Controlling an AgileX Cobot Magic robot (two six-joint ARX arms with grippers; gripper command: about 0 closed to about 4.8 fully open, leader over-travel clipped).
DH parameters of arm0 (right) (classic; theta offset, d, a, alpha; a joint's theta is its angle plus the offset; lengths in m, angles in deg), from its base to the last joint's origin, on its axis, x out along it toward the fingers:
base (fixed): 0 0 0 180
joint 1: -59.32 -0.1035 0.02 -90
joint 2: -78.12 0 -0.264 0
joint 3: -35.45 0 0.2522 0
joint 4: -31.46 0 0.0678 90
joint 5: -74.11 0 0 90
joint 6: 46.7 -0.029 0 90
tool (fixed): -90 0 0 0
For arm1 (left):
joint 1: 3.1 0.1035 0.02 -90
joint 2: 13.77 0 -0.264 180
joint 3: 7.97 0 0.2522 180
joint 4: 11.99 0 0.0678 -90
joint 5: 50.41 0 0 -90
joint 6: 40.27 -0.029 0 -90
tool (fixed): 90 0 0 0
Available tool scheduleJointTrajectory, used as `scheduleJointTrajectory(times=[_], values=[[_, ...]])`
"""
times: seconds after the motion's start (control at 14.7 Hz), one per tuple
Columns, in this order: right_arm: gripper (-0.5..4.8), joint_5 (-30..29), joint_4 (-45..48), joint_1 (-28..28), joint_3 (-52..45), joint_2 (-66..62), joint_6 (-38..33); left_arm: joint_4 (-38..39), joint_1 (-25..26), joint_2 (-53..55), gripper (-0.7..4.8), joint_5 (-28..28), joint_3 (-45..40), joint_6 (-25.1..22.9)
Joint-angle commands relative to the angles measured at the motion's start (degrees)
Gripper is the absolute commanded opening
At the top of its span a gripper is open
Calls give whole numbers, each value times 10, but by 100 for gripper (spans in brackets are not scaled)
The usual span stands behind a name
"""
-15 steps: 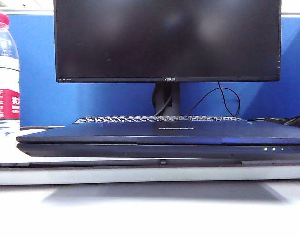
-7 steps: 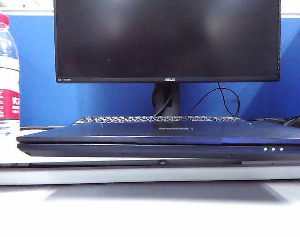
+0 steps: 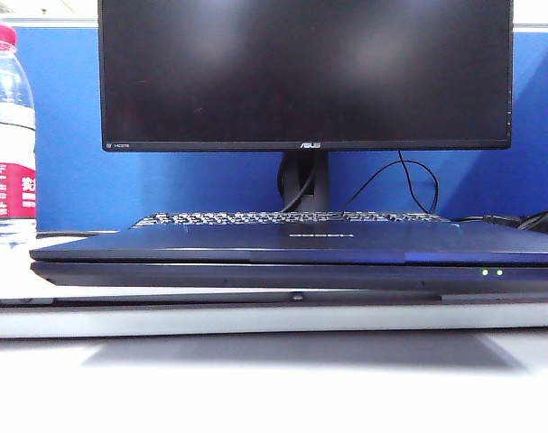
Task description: Close the lid of the black laptop.
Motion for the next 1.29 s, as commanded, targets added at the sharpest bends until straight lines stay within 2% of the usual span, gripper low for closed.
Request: scheduleJointTrajectory(times=[0.07,0.88,0.95,1.02,1.09,1.15,1.22,1.29], values=[[-6,1,80,1,-57,45,0,-7,1,-2,22,10,0,5],[-6,-3,65,1,-64,46,-3,-12,10,-2,22,4,-1,-2],[-6,-3,65,0,-64,46,-3,-11,44,-2,23,6,-1,-14],[-6,-3,65,0,-64,46,-3,-9,104,-2,23,7,-2,-17],[-6,-3,65,0,-64,46,-3,-41,163,-2,23,7,-8,-17],[-6,-3,66,0,-64,46,-3,-96,227,-2,23,9,-23,-41],[-6,-3,65,0,-64,46,-3,-152,300,-2,23,27,-43,-55],[-6,-3,65,0,-64,46,-3,-181,362,-2,23,70,-60,-55]])
